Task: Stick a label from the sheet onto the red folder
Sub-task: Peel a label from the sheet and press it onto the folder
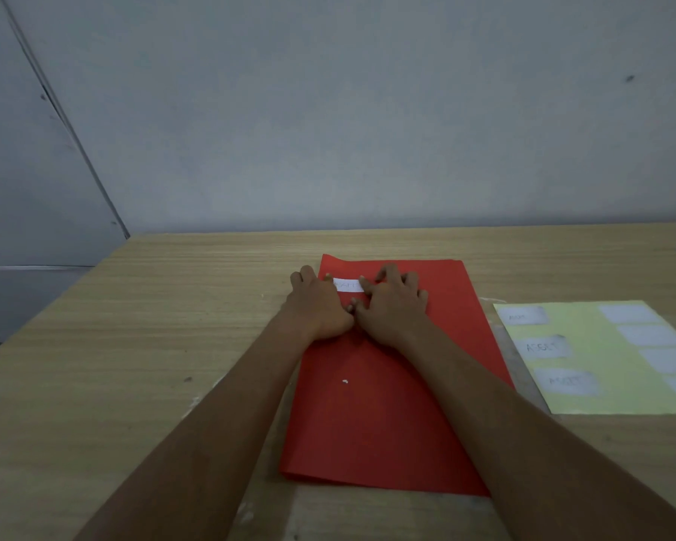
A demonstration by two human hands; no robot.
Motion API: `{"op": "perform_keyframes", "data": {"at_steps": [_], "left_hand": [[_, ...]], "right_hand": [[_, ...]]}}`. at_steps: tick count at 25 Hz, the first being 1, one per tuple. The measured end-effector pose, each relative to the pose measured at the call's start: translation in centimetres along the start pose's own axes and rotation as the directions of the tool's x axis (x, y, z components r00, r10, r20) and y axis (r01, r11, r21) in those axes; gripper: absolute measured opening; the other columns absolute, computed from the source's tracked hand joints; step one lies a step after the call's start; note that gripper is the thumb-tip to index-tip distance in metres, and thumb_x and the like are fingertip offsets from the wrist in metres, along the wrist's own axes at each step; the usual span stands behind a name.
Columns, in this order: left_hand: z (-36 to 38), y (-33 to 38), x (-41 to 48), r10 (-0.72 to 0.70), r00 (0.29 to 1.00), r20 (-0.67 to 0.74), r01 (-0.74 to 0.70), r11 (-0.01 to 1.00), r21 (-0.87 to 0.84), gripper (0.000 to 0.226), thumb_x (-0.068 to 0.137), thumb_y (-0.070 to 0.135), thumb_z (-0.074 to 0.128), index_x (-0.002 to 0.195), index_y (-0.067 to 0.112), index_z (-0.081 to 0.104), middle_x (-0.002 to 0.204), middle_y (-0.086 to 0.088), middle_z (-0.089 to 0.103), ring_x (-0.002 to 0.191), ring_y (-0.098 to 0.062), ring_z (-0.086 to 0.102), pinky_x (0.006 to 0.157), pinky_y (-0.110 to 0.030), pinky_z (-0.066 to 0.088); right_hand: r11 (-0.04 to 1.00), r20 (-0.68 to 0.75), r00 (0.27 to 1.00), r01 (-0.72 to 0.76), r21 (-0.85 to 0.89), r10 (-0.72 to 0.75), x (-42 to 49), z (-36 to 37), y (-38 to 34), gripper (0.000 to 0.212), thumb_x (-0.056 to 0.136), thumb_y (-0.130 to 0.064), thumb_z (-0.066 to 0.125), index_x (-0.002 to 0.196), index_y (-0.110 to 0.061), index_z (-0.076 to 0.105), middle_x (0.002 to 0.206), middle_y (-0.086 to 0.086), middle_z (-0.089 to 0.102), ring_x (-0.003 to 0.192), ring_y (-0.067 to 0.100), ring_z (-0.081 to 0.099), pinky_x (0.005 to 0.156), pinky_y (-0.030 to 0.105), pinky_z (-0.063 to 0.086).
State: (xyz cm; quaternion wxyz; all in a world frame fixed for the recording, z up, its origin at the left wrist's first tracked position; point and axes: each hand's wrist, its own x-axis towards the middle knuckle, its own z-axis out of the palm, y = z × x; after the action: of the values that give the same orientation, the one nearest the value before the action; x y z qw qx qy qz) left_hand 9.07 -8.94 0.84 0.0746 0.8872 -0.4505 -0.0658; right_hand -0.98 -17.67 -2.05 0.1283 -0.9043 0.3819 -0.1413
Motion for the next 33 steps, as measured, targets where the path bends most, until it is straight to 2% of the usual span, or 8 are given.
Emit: {"op": "perform_keyframes", "data": {"at_steps": [5, 8, 11, 18, 21, 24, 27, 33], "left_hand": [[1.9, -1.5, 0.7, 0.102, 0.993, -0.066, -0.095, 0.989, 0.113, 0.055, 0.096, 0.052, 0.036, 0.144, 0.027, 0.043, 0.124, -0.024, 0.041, 0.120, -0.035, 0.034, 0.101, -0.044, 0.036], [2.3, -1.8, 0.5, 0.132, 0.984, -0.116, -0.120, 0.987, 0.107, 0.048, 0.097, 0.053, 0.035, 0.140, 0.037, 0.048, 0.119, -0.020, 0.046, 0.117, -0.034, 0.036, 0.098, -0.043, 0.038], [2.4, -1.5, -0.1, 0.119, 0.982, -0.148, -0.101, 0.987, 0.128, 0.050, 0.097, 0.051, 0.035, 0.138, 0.027, 0.050, 0.119, -0.022, 0.044, 0.114, -0.035, 0.036, 0.097, -0.042, 0.039], [2.5, -0.8, -0.2, 0.033, 0.992, -0.121, -0.022, 0.996, 0.091, 0.067, 0.093, 0.052, 0.030, 0.141, 0.007, 0.043, 0.129, -0.025, 0.045, 0.120, -0.035, 0.034, 0.101, -0.042, 0.034], [1.6, -0.3, -0.2, 0.008, 0.999, -0.054, -0.005, 0.999, 0.048, 0.070, 0.093, 0.048, 0.037, 0.149, 0.008, 0.030, 0.135, -0.025, 0.031, 0.126, -0.037, 0.026, 0.108, -0.044, 0.029], [0.4, 0.0, -0.4, 0.004, 0.999, 0.035, -0.003, 1.000, -0.020, 0.068, 0.092, 0.045, 0.042, 0.152, 0.021, 0.024, 0.136, -0.021, 0.023, 0.130, -0.036, 0.020, 0.110, -0.045, 0.030], [0.1, 0.0, -0.6, 0.019, 0.997, 0.070, -0.016, 0.999, -0.043, 0.064, 0.092, 0.043, 0.044, 0.152, 0.032, 0.025, 0.134, -0.019, 0.023, 0.128, -0.035, 0.021, 0.109, -0.043, 0.030], [0.6, 0.1, -1.1, -0.008, 0.999, -0.032, 0.006, 0.999, -0.051, 0.070, 0.092, 0.046, 0.045, 0.149, 0.008, 0.029, 0.136, -0.022, 0.026, 0.127, -0.035, 0.024, 0.109, -0.041, 0.028]], "right_hand": [[0.995, 0.001, 0.995, 0.099, 0.029, -0.099, -0.7, -0.3, 1.2, 0.041, 0.096, -0.051, 0.046, 0.135, -0.044, 0.055, 0.139, 0.000, 0.041, 0.127, 0.026, 0.031, 0.102, 0.043, 0.033], [0.991, 0.009, 0.992, 0.129, 0.035, -0.130, -0.9, -0.3, 1.6, 0.039, 0.097, -0.052, 0.045, 0.134, -0.045, 0.055, 0.142, 0.001, 0.043, 0.129, 0.027, 0.032, 0.105, 0.044, 0.034], [0.992, -0.021, 0.992, 0.124, 0.028, -0.123, -1.1, -0.1, 1.5, 0.043, 0.096, -0.048, 0.047, 0.136, -0.034, 0.057, 0.145, 0.002, 0.044, 0.132, 0.026, 0.032, 0.108, 0.043, 0.035], [0.995, -0.018, 0.994, 0.105, 0.004, -0.104, -1.5, -0.2, 1.2, 0.051, 0.096, -0.047, 0.044, 0.142, -0.027, 0.051, 0.145, 0.001, 0.039, 0.132, 0.026, 0.030, 0.105, 0.043, 0.032], [0.998, 0.035, 0.998, 0.056, -0.012, -0.055, -1.0, -0.4, 0.7, 0.057, 0.094, -0.050, 0.041, 0.146, -0.027, 0.043, 0.146, 0.001, 0.034, 0.132, 0.028, 0.026, 0.106, 0.047, 0.029], [0.999, 0.142, 0.990, 0.018, -0.035, -0.013, -0.4, -0.9, 0.0, 0.057, 0.092, -0.053, 0.038, 0.148, -0.041, 0.035, 0.144, 0.002, 0.028, 0.131, 0.031, 0.023, 0.106, 0.049, 0.024], [0.999, 0.164, 0.986, 0.028, -0.042, -0.020, -0.4, -1.0, -0.2, 0.051, 0.093, -0.051, 0.037, 0.144, -0.053, 0.033, 0.141, 0.003, 0.028, 0.128, 0.031, 0.023, 0.105, 0.048, 0.022], [0.998, 0.017, 0.998, 0.056, -0.018, -0.055, -0.9, -0.2, 0.2, 0.059, 0.093, -0.047, 0.040, 0.148, -0.026, 0.040, 0.142, 0.002, 0.034, 0.129, 0.027, 0.027, 0.102, 0.047, 0.028]]}}
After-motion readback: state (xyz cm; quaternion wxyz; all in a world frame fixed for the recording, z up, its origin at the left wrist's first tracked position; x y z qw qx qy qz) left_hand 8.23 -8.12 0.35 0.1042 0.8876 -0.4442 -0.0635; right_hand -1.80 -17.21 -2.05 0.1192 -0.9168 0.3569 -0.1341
